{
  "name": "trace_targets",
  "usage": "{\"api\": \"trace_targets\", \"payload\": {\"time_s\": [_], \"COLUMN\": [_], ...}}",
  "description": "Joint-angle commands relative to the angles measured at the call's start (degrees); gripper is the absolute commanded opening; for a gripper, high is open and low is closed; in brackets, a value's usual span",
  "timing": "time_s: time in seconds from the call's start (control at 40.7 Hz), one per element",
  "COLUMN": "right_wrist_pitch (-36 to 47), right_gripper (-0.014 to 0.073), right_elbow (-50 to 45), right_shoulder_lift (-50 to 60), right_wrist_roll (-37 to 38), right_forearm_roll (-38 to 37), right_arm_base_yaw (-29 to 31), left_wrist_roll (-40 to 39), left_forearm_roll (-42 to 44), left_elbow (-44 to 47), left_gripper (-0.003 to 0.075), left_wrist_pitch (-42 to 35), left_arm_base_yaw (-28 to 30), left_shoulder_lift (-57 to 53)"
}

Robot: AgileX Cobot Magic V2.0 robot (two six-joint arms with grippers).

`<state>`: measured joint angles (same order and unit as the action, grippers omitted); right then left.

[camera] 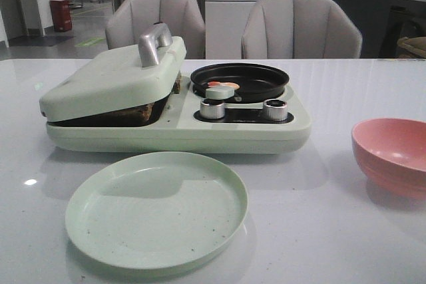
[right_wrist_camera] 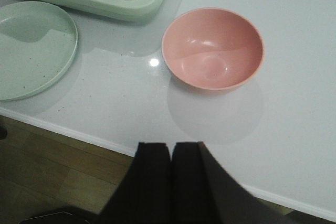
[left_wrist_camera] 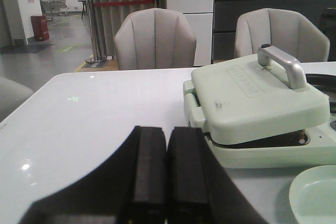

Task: Make breakfast with bread and shrimp

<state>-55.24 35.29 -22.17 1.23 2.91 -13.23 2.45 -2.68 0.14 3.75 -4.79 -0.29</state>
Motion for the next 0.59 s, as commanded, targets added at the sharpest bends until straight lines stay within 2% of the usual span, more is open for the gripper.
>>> {"api": "trace_targets", "payload": {"time_s": [0.0,0.442,0.565], "right_wrist_pitch": [4.12,4.13,10.85], "right_gripper": [0.0037,0.0037,0.0037], "right_elbow": [1.50,1.44,-1.53], "right_shoulder_lift": [-0.47,1.61,6.30], "right_wrist_roll": [-0.04,-0.09,-0.10], "right_forearm_roll": [0.02,0.02,-2.19], "right_arm_base_yaw": [0.08,1.44,5.10], "left_wrist_roll": [0.01,0.01,0.01], "left_forearm_roll": [-0.59,-0.59,-0.59], "left_elbow": [1.70,1.70,1.70], "left_gripper": [0.0101,0.0101,0.0101], "left_wrist_pitch": [-5.30,-5.30,-5.30], "left_arm_base_yaw": [0.12,0.12,0.12], "left_shoulder_lift": [-0.98,-0.98,-0.98]}}
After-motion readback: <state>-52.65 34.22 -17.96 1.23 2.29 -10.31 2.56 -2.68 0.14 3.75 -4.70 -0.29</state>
